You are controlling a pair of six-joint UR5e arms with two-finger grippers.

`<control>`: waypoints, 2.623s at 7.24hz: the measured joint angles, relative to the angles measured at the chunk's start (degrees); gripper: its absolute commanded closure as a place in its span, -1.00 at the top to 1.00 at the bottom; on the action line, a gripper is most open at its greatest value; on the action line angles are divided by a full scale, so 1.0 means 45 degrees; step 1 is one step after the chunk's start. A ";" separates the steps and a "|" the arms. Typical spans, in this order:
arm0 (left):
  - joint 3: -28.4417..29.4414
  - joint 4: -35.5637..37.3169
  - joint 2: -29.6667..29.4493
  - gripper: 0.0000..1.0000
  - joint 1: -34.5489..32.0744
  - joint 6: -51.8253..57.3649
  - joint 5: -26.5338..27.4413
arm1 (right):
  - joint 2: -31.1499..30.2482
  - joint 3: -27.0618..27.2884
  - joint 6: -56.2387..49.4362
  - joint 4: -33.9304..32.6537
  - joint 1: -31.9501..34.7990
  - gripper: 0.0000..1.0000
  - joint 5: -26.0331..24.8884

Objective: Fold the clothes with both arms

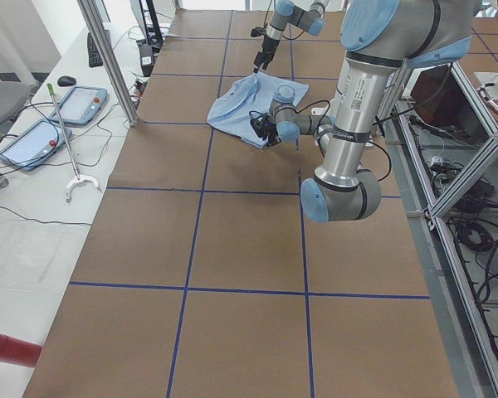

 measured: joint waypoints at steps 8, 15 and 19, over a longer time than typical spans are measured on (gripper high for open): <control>0.5031 -0.1687 -0.3427 -1.00 -0.4894 0.3923 0.0255 | 0.0670 -0.0287 0.0059 0.0029 -0.0022 1.00 -0.0005; 0.6614 -0.5156 -0.3615 -0.14 -0.5757 0.4321 0.0280 | 0.3272 -0.2368 -0.0966 -0.0159 -0.1199 0.43 -0.0765; 0.6201 -0.5133 -0.3254 -0.14 -0.5241 0.4249 0.0314 | 0.4385 -0.3967 -0.6848 -0.0077 -0.1809 0.07 -0.1583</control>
